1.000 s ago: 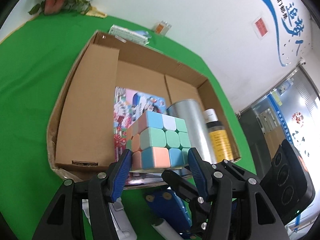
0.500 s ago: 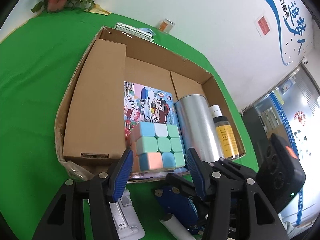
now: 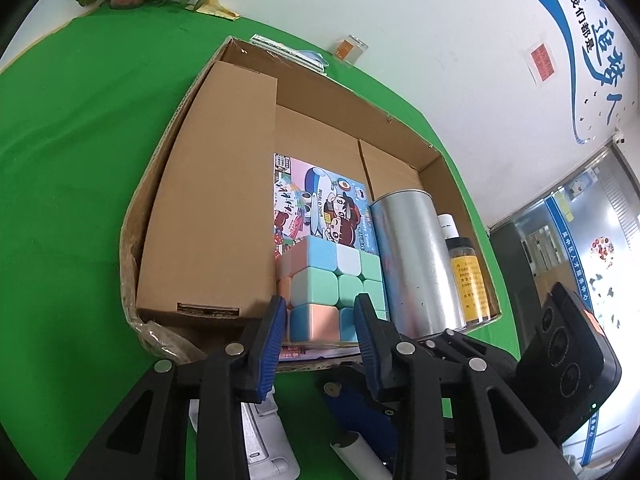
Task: Organize rigid objects
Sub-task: 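Open the left gripper and withdraw it toward the white hair dryer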
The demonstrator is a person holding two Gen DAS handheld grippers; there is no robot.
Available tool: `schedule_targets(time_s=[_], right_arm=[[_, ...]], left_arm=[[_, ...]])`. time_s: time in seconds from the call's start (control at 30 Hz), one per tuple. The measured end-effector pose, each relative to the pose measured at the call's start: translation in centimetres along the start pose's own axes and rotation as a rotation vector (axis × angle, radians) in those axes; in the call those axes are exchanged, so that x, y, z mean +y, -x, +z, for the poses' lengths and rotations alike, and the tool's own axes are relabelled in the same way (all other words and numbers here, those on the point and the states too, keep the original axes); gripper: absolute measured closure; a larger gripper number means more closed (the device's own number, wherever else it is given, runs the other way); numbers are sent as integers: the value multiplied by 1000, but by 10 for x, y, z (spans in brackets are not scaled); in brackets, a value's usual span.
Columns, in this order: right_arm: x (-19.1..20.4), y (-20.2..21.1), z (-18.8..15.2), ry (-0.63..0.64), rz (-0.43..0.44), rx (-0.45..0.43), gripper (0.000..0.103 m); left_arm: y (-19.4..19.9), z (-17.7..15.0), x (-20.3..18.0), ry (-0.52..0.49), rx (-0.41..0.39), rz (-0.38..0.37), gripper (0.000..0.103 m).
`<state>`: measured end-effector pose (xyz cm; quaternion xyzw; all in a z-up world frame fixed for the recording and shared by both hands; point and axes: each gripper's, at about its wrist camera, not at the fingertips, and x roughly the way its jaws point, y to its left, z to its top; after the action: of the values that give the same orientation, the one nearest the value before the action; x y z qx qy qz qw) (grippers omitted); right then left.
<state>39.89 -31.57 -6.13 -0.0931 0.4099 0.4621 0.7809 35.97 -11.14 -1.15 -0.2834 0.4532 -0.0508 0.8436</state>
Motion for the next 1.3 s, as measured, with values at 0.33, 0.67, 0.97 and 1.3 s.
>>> schedule_targets(time_s=[0.33,0.67,0.97,1.3], right_arm=[[7,47,-25,-85,-192,-62,17],[16,72,-51,-119,-273,-69,17],[14,95,-66,-152,-374,-108,15],[20,110,-101,-137,-370,-122,15]], left_arm=[[5,-9,-6,3,8,24,68],[27,-26,-24,-88,-89,144,57],[85,-91,-69,-249,-381,267,0],[72,-149,-67,-134,-326,194,0]])
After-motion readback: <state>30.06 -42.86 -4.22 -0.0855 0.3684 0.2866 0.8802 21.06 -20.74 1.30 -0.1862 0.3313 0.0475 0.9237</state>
